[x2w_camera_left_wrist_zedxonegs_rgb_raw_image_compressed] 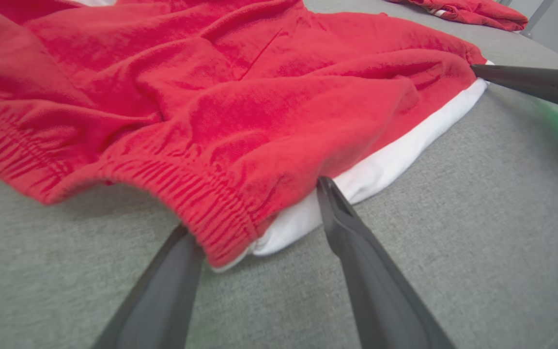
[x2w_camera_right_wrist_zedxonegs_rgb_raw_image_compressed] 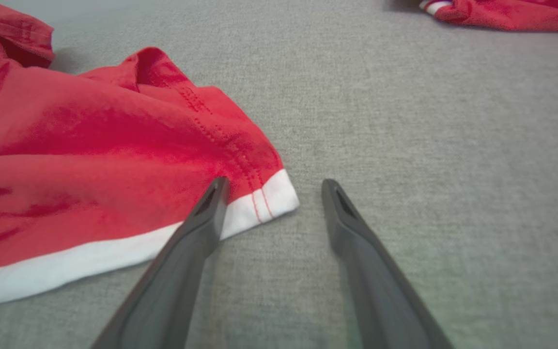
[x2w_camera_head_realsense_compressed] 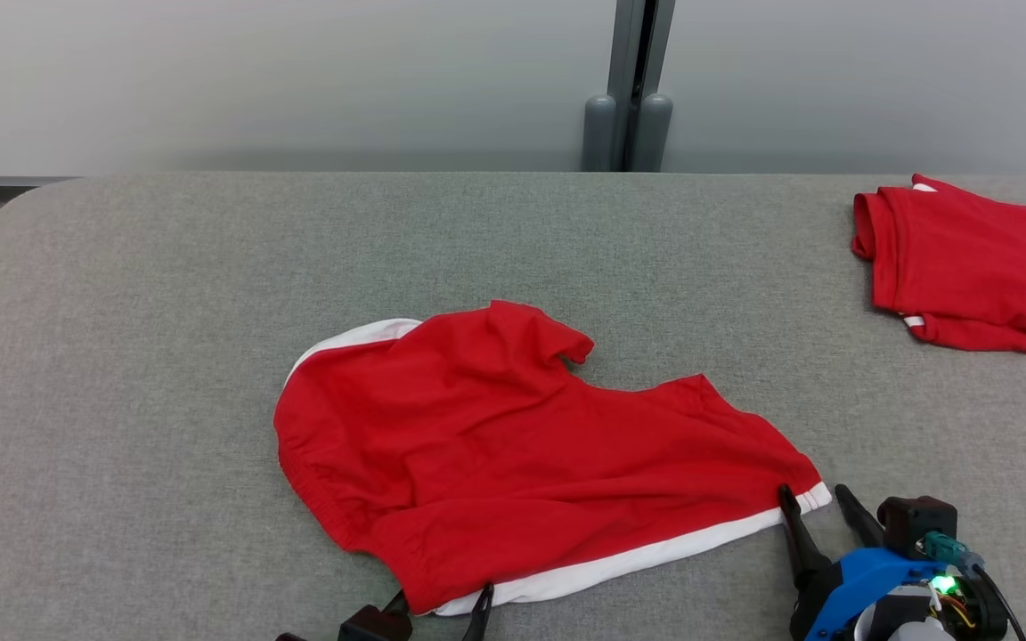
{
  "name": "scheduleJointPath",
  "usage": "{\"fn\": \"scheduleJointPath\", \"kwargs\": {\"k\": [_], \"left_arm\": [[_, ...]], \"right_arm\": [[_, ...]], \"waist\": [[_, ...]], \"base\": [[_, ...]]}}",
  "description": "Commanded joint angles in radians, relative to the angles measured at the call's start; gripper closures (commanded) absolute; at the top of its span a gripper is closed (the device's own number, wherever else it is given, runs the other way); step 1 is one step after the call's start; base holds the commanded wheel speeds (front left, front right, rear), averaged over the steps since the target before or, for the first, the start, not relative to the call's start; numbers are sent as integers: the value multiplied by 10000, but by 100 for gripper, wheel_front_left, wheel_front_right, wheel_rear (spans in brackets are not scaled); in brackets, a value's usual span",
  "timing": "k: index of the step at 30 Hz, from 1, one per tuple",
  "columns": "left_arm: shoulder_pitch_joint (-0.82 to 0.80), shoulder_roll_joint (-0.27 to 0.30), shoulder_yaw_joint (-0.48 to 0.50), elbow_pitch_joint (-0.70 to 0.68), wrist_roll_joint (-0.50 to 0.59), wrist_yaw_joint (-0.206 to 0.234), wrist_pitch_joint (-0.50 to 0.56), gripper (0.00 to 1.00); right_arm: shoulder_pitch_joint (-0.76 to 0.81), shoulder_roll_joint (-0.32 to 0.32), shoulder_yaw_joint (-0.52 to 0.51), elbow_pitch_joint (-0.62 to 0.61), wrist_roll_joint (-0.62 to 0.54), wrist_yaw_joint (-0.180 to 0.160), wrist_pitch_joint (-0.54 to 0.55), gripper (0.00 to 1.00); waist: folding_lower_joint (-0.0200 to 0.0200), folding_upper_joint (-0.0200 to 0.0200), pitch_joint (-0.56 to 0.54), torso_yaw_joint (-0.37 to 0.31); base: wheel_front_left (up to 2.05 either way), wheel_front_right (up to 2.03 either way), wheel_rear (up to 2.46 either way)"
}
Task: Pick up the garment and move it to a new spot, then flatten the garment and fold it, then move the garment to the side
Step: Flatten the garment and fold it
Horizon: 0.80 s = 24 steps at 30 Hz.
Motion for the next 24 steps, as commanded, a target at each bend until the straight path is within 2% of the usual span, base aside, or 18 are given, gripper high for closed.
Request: {"fn": "scheduleJointPath", "kwargs": {"k": [1, 2, 3, 4, 5, 6, 8, 9, 15, 24], "left_arm": [[-158, 41, -4, -28, -86, -10, -24, 0], [-174, 38, -1, -13, -108, -10, -24, 0], [-199, 33, -1, 7, -132, -10, -24, 0], [-219, 25, -12, 47, -184, -10, -24, 0], [-241, 18, -37, 78, -227, -10, -24, 21], [-270, 17, -63, 104, -277, -10, -24, 47], [-291, 18, -122, 154, -386, -10, -24, 93], [-290, 22, -146, 172, -427, -10, -24, 100], [-237, 24, -99, -117, -777, -10, -24, 100], [-1081, 422, 476, -1860, -783, -9, -24, 100]], "right_arm": [[-136, 31, 164, 194, 143, 5, 27, 0], [-146, 61, 236, 258, 212, 5, 33, 48], [-160, 98, 331, 314, 249, 6, 36, 55], [-169, 134, 444, 343, 326, 16, 47, 90], [-191, 163, 546, 305, 414, 16, 59, 100], [-210, 170, 628, 231, 489, 14, 59, 100], [-162, 171, 805, 87, 664, 14, 58, 100], [-125, 189, 921, -31, 752, 14, 50, 100], [91, 163, 1415, -975, 1115, 3, 12, 100], [-212, -134, 1960, -3009, 1971, 5, 10, 100]], "waist": [[0, -1, 73, 61], [0, -1, 95, 85], [0, -1, 113, 106], [0, -1, 130, 131], [0, -1, 149, 153], [0, -1, 159, 168], [0, -1, 152, 196], [0, -1, 140, 205], [0, -1, 10, 188], [0, -1, -76, 119]], "base": [[0, 0, 0], [0, 0, 0], [0, 0, 0], [0, 0, 0], [0, 0, 0], [0, 0, 0], [0, 0, 0], [0, 0, 0], [0, 0, 0], [0, 0, 0]]}}
